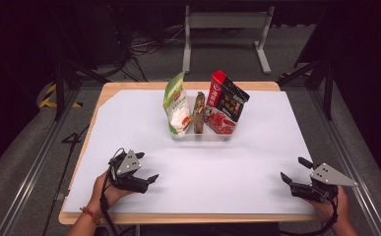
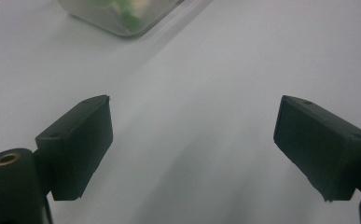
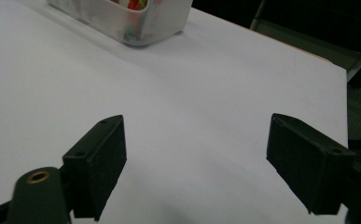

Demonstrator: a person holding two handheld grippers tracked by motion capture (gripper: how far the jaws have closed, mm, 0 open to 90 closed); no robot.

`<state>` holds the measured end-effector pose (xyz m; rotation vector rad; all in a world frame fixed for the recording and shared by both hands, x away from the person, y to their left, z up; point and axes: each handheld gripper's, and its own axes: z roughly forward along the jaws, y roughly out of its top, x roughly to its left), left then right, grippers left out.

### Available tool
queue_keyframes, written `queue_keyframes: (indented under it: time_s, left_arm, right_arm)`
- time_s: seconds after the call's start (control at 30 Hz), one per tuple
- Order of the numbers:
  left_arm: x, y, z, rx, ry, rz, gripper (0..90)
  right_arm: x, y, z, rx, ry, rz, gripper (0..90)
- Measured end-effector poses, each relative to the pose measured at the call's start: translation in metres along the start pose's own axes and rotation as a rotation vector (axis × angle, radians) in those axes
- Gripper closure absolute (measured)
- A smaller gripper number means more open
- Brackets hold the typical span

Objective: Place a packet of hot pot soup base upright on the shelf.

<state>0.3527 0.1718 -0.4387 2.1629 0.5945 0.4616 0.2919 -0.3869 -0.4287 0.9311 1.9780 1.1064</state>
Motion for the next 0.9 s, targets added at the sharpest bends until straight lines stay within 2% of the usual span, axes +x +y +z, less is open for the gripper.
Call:
queue_keyframes:
  time_s: [0.33,0.67,0.9]
  left_arm:
    - [0.0008,-0.0001,0.0006,0.004,0.004,0.003,12.4]
    - [0.0015,0.0001,0.0025,0.009,0.001,0.003,12.4]
    - [0.0027,0.0009,0.0039,0.008,-0.004,0.003,12.5]
  right_arm:
    - [0.0028,0.0009,0.0006,0.011,-0.015,-0.017,19.3]
    - [-0.0002,0.0006,-0.0004,0.005,-0.021,0.016,19.9]
    - [-0.0007,-0.0002,-0.0022,-0.001,-0.040,0.009,18.8]
